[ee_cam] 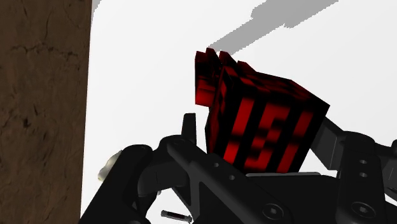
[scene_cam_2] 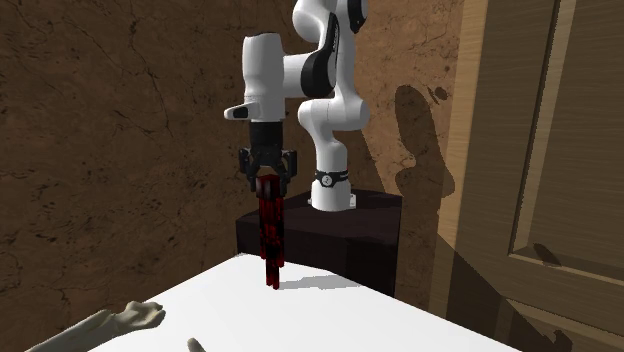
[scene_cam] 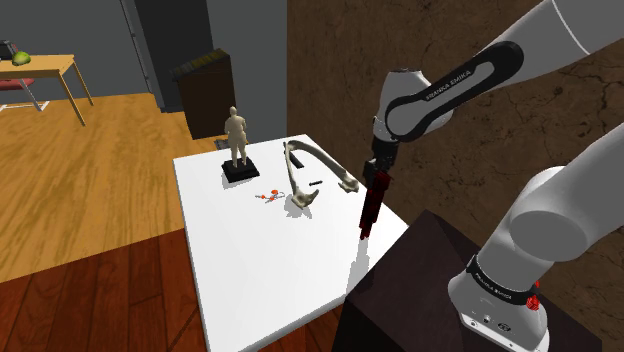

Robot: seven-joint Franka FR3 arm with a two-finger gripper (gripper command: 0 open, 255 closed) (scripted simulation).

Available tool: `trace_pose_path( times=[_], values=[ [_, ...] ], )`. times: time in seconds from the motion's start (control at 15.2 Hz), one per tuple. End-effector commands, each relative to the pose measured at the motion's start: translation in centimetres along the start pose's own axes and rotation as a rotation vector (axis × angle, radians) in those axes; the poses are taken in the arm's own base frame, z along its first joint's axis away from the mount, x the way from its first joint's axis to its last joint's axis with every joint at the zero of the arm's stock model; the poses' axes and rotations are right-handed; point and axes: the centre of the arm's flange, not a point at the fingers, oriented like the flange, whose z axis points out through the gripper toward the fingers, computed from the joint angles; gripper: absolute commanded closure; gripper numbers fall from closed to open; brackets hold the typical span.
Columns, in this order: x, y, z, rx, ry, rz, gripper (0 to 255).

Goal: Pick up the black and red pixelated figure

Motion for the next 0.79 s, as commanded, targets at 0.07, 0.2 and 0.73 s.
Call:
trace_pose_path(
  times=[0.07, 0.2, 0.73],
  values=[
    [-0.1, 0.0, -0.4, 0.0, -0.003, 0.0, 255],
    [-0.1, 0.0, -1.4, 0.0, -0.003, 0.0, 255],
    [-0.1, -0.1, -5.7, 0.0, -0.003, 0.0, 255]
  ],
)
